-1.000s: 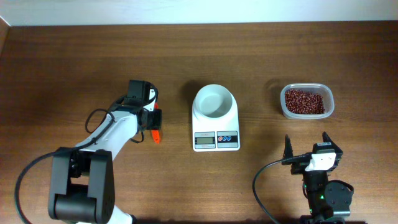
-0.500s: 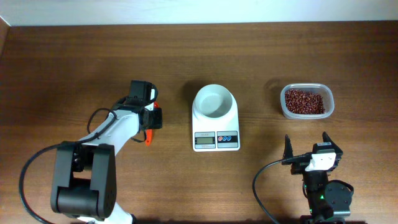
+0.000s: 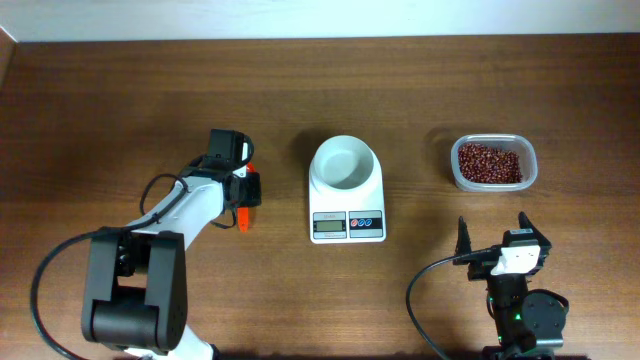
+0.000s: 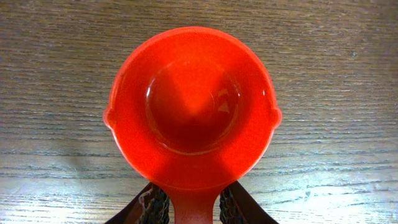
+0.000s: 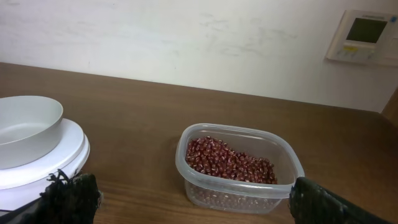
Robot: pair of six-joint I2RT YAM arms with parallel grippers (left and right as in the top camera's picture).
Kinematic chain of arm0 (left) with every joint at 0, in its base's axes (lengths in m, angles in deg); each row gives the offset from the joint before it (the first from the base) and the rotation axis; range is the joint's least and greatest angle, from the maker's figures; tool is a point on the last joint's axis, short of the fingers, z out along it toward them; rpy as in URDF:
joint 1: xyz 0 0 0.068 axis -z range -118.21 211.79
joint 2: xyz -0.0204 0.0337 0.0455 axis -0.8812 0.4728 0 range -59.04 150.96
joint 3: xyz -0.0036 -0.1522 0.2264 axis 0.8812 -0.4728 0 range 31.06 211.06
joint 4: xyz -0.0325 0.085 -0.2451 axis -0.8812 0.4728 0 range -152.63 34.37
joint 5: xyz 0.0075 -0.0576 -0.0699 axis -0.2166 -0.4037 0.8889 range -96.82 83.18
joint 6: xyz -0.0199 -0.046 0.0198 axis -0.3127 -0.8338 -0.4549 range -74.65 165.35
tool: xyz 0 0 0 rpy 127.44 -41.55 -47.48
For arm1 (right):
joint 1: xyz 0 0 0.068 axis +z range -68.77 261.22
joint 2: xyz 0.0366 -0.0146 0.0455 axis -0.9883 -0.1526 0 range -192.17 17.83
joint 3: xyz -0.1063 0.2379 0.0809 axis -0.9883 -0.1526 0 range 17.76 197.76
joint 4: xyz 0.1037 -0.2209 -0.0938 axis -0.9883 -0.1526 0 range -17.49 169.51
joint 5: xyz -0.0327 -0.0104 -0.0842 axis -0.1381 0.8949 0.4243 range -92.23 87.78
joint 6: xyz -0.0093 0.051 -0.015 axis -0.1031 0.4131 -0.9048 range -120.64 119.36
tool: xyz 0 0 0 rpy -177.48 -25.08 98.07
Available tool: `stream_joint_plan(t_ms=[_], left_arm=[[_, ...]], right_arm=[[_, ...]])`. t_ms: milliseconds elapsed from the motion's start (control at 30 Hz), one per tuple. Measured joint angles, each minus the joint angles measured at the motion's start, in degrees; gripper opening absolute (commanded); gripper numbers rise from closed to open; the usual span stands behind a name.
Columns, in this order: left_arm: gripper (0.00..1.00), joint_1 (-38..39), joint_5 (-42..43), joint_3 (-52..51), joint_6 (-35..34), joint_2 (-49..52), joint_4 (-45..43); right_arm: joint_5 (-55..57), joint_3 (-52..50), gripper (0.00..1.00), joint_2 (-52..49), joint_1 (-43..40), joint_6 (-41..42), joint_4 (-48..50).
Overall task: Scoop item into bowl and weigh 50g on scale
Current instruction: 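Reach the left gripper down and grasp the red scoop handle, then lift the red scoop with the left gripper toward the scale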
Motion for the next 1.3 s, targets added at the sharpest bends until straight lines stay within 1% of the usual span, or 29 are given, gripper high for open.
stream_joint_plan(t_ms=[367,500,533,600,733,767,800,900,967,1067,1133,1267,1300], left_arm=[[0.25,0.0,0.0,0.0,-0.6,0.0,0.3],[0.23,0.0,0.0,1.0,-0.6,0.0,4.0],[0.23,0.0,0.0,1.6,-0.6,0.0,4.5],[0.26,0.0,0.0,2.8,-0.6,0.0,5.0],[0.25,0.0,0.0,3.1,-0.6,0.0,5.0],[0.26,0.0,0.0,3.1,-0.6,0.0,5.0],[0.34,0.0,0.0,3.1,-0.6,0.0,5.0],[0.45,0.0,0.0,3.1,-0.9,0.0,5.1],[0.47,0.0,0.0,3.1,-1.4,0.0,6.0],[0.46,0.0,0.0,3.1,-3.2,0.0,6.2],[0.43,0.0,0.0,3.1,-4.5,0.0,5.9],[0.38,0.0,0.0,0.9,-5.8,0.0,2.0],[0.38,0.0,0.0,0.5,-5.9,0.0,1.6]], right_arm=[[0.0,0.0,0.99,0.0,0.0,0.0,0.0],[0.0,0.0,0.99,0.0,0.0,0.0,0.0],[0.0,0.0,0.99,0.0,0.0,0.0,0.0],[0.0,0.0,0.99,0.0,0.0,0.0,0.0],[0.0,0.0,0.99,0.0,0.0,0.0,0.0],[0.0,0.0,0.99,0.0,0.0,0.0,0.0],[0.0,0.0,0.99,0.0,0.0,0.0,0.0],[0.0,0.0,0.98,0.0,0.0,0.0,0.0],[0.0,0.0,0.99,0.0,0.0,0.0,0.0],[0.0,0.0,0.99,0.0,0.0,0.0,0.0],[0.0,0.0,0.99,0.0,0.0,0.0,0.0],[0.0,0.0,0.99,0.0,0.0,0.0,0.0],[0.0,0.0,0.99,0.0,0.0,0.0,0.0]])
